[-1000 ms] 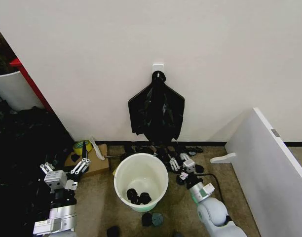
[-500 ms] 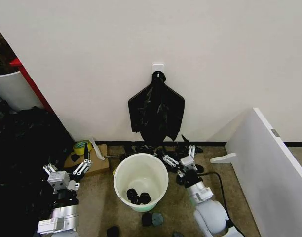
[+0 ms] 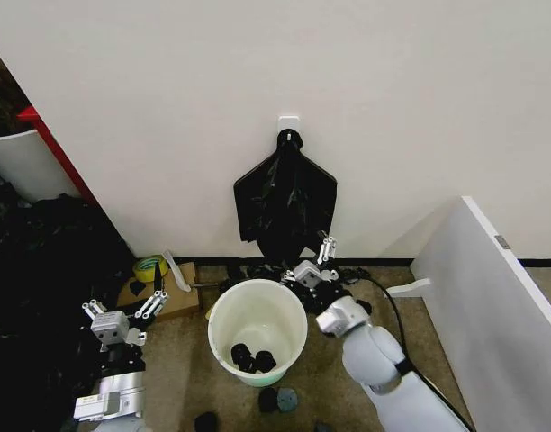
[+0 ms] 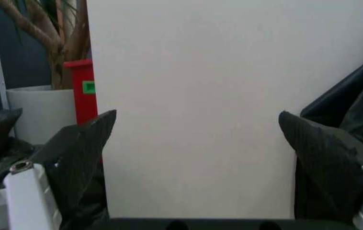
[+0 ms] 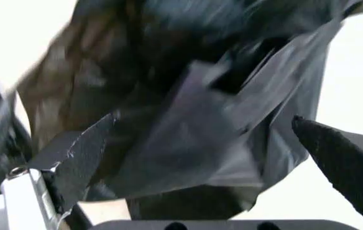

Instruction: Place the garbage bag over the trash bin.

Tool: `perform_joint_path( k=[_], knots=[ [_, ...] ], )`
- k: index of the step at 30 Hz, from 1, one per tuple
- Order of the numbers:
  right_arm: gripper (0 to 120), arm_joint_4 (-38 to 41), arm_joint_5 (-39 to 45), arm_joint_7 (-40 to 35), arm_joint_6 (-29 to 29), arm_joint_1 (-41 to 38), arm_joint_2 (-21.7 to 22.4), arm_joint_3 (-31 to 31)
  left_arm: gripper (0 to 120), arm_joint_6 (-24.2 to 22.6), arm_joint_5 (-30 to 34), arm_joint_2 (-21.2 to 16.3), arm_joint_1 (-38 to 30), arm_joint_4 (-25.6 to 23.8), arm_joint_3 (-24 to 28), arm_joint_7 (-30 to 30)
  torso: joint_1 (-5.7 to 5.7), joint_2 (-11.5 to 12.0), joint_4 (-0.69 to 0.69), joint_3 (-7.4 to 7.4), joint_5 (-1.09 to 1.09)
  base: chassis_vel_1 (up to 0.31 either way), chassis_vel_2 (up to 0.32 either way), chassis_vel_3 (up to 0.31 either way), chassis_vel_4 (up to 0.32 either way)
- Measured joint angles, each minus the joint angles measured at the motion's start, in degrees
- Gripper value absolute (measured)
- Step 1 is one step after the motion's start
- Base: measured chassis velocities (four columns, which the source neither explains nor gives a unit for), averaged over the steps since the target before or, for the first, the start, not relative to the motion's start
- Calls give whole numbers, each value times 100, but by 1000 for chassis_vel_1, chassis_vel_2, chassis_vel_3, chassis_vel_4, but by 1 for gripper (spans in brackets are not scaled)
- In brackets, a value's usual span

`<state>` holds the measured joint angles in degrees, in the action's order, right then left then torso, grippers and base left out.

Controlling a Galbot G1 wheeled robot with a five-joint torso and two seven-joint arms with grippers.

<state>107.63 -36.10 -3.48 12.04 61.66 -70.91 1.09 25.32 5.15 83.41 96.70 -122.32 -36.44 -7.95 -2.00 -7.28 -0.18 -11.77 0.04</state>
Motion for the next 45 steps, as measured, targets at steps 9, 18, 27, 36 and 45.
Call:
perform_joint_path(
  k=[9,18,27,36,45],
  knots=[
    [100,-269,-1090,-185,810,-92,-311,107,100,-9,30,-31,-16,19,-20,-31,0,0,0,0,0,0,0,0,0],
    [100,51,-1361,-695,821,201,-265,574,100,-6,4,-34,15,-40,38,-37,0,0,-1,1,0,0,0,0,0],
    [100,304,-1021,-876,778,332,-302,816,100,10,-75,-42,117,-180,64,-32,1,0,0,1,0,0,0,0,0],
    [98,371,-331,-1169,225,403,-451,875,100,30,-89,-64,216,-327,30,-33,1,0,0,1,0,0,0,0,0],
    [72,386,214,-1417,-389,577,-556,898,100,51,-109,-38,225,-346,43,-35,1,0,0,1,0,0,0,0,0]
  ],
)
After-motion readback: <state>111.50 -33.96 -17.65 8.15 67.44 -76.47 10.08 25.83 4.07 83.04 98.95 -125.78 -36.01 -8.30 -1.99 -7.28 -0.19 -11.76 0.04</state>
